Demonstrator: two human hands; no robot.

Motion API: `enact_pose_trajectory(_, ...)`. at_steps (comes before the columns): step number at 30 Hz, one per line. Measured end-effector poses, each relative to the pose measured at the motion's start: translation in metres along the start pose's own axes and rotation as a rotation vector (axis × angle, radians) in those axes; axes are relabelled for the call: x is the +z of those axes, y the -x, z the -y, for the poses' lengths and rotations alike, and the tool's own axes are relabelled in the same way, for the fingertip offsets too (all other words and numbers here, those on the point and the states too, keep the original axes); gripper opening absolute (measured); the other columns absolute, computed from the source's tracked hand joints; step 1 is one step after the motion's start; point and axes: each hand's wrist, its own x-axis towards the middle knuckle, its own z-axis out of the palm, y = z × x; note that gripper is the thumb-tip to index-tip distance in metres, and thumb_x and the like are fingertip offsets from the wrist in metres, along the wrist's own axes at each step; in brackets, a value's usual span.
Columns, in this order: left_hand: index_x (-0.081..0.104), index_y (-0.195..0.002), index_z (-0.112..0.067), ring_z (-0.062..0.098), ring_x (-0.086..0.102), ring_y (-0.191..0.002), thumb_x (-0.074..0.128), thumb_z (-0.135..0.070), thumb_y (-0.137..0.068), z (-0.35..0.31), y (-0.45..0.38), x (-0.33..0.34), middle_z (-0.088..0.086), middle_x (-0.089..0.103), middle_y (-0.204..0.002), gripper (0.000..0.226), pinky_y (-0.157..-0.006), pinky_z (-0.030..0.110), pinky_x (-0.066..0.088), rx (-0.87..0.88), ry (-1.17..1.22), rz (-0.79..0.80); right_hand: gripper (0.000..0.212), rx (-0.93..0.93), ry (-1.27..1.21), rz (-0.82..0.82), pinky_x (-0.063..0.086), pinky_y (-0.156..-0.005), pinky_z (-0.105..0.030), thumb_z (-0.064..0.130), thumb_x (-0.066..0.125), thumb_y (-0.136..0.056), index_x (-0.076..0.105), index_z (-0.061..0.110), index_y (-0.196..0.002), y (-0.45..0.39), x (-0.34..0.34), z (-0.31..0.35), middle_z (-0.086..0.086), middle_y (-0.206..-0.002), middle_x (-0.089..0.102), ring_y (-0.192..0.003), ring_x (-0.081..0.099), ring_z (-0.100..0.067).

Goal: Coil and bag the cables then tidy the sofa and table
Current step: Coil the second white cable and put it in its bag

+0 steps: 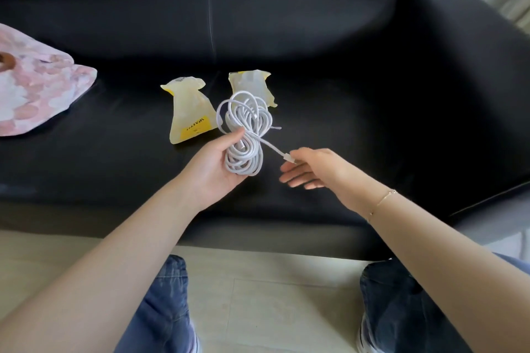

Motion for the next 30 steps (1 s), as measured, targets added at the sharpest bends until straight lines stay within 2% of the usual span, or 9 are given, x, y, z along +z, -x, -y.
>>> enact_pose_trajectory(3, 0.066, -0.121, -0.012, 0.012, 0.062, -0.087, 0.055, -0.021, -0.097, -0.006, -0.001, -0.008, 0.003, 0.067, -0.097, 0.027, -0.087, 0.028, 0.051, 0.002, -0.019, -0.005, 0.034, -0.056, -0.076, 0.068, 0.054, -0.086, -0.034, 0.034, 0.049, -0.100, 0.071, 0.009, -0.093, 0.003, 0.008, -0.002, -0.004, -0.077, 0.074, -0.078, 0.071, -0.022)
enact_pose_trajectory(7, 0.063, -0.126, -0.011, 0.019, 0.063, -0.104, 0.051, -0.016, -0.098, -0.008, -0.005, -0.016, 0.008, 0.067, -0.115, 0.031, -0.093, 0.034, 0.053, -0.005, -0.075, -0.058, 0.029, -0.200, -0.124, -0.114, 0.056, -0.079, -0.035, 0.026, 0.054, -0.098, 0.073, 0.008, -0.085, -0.004, 0.011, -0.003, -0.001, -0.061, 0.060, -0.061, 0.059, -0.013)
enact_pose_trajectory(9, 0.063, -0.127, -0.013, 0.020, 0.063, -0.101, 0.054, -0.020, -0.097, -0.008, -0.005, -0.020, 0.007, 0.067, -0.111, 0.033, -0.094, 0.036, 0.052, -0.038, -0.073, -0.058, 0.029, -0.338, 0.092, -0.209, 0.052, -0.068, -0.027, 0.028, 0.056, -0.097, 0.072, 0.015, -0.077, -0.007, 0.015, -0.008, 0.003, -0.058, 0.059, -0.057, 0.056, -0.011)
enact_pose_trajectory(11, 0.066, -0.125, -0.016, 0.018, 0.062, -0.091, 0.062, -0.033, -0.090, -0.008, -0.006, -0.023, 0.005, 0.067, -0.100, 0.039, -0.093, 0.038, 0.050, -0.092, -0.079, -0.060, 0.028, -0.513, 0.366, -0.254, 0.049, -0.062, -0.030, 0.030, 0.056, -0.096, 0.068, 0.020, -0.073, -0.006, 0.019, -0.013, 0.001, -0.062, 0.061, -0.058, 0.055, -0.015)
enact_pose_trajectory(16, 0.074, -0.107, -0.019, 0.016, 0.064, -0.081, 0.070, -0.043, -0.085, -0.001, -0.010, -0.031, 0.001, 0.068, -0.091, 0.033, -0.089, 0.036, 0.053, -0.112, -0.155, -0.205, 0.035, -0.902, 0.770, -0.127, 0.043, -0.059, -0.036, 0.027, 0.050, -0.096, 0.054, 0.010, -0.066, -0.002, 0.024, -0.019, 0.003, -0.060, 0.046, -0.056, 0.043, -0.018)
enact_pose_trajectory(18, 0.072, -0.109, -0.018, 0.016, 0.067, -0.081, 0.069, -0.045, -0.086, 0.002, -0.011, -0.030, 0.002, 0.071, -0.089, 0.036, -0.080, 0.035, 0.058, -0.095, -0.174, -0.271, 0.035, -0.915, 0.778, -0.099, 0.041, -0.056, -0.036, 0.027, 0.050, -0.095, 0.053, 0.009, -0.066, -0.001, 0.023, -0.019, 0.003, -0.060, 0.044, -0.057, 0.042, -0.018)
enact_pose_trajectory(25, 0.072, -0.099, -0.017, 0.017, 0.067, -0.076, 0.067, -0.044, -0.088, 0.003, -0.017, -0.024, 0.003, 0.069, -0.079, 0.029, -0.072, 0.036, 0.060, -0.069, -0.055, -0.351, 0.034, -0.792, 0.677, -0.075, 0.042, -0.056, -0.039, 0.026, 0.054, -0.094, 0.054, 0.008, -0.065, 0.003, 0.023, -0.020, -0.001, -0.061, 0.049, -0.058, 0.044, -0.019)
enact_pose_trajectory(28, 0.072, -0.100, -0.016, 0.017, 0.067, -0.074, 0.068, -0.041, -0.089, 0.003, -0.019, -0.024, 0.003, 0.069, -0.078, 0.028, -0.071, 0.036, 0.059, -0.076, -0.042, -0.342, 0.027, -0.624, 0.487, -0.114, 0.050, -0.064, -0.041, 0.024, 0.059, -0.093, 0.066, 0.011, -0.071, 0.005, 0.023, -0.021, -0.004, -0.065, 0.061, -0.063, 0.055, -0.022)
enact_pose_trajectory(30, 0.071, -0.105, -0.016, 0.017, 0.068, -0.077, 0.067, -0.040, -0.090, 0.002, -0.021, -0.026, 0.003, 0.069, -0.084, 0.029, -0.073, 0.036, 0.059, -0.070, -0.034, -0.333, 0.017, -0.532, 0.232, -0.148, 0.056, -0.067, -0.033, 0.021, 0.063, -0.093, 0.074, 0.014, -0.082, 0.006, 0.024, -0.019, -0.002, -0.071, 0.071, -0.069, 0.065, -0.020)
